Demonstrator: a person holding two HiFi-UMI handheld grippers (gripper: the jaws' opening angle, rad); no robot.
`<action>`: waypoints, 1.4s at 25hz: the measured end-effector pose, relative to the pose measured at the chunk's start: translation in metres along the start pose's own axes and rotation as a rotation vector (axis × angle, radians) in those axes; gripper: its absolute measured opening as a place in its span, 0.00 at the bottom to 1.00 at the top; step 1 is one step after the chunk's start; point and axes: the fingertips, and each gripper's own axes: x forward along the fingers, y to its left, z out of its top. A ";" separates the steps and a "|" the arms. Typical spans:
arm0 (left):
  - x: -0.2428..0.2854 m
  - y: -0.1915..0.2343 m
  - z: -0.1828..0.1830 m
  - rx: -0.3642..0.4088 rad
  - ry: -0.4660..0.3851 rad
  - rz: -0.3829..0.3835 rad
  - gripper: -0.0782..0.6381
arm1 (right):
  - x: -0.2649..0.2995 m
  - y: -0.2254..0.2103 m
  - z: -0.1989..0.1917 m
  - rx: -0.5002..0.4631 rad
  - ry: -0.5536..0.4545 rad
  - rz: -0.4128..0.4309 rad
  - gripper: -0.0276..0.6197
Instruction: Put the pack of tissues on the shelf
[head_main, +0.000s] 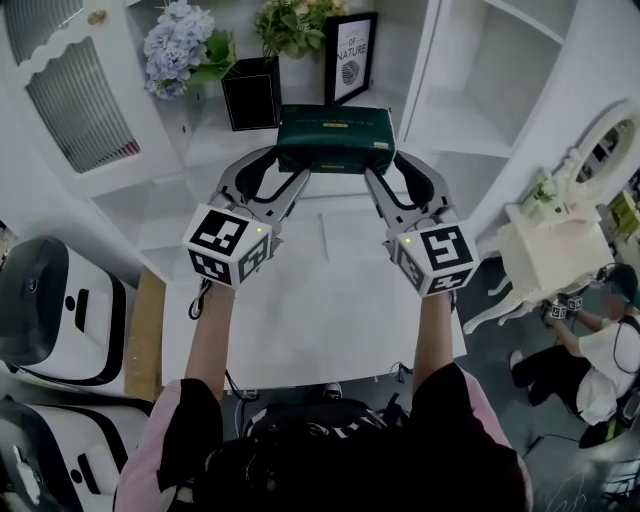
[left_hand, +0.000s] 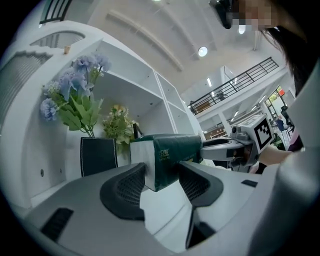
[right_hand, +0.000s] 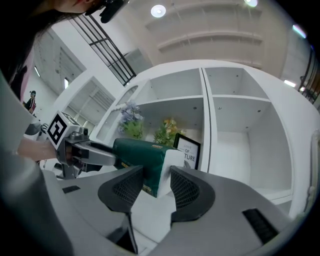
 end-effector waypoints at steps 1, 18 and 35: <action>0.006 0.005 0.000 -0.009 0.001 0.000 0.40 | 0.006 -0.004 0.000 0.004 -0.001 -0.002 0.35; 0.050 0.046 -0.022 -0.034 0.090 0.098 0.40 | 0.065 -0.034 -0.023 0.033 0.041 -0.051 0.33; 0.047 0.042 -0.022 0.003 0.097 0.109 0.40 | 0.068 -0.035 -0.027 0.037 0.056 -0.056 0.33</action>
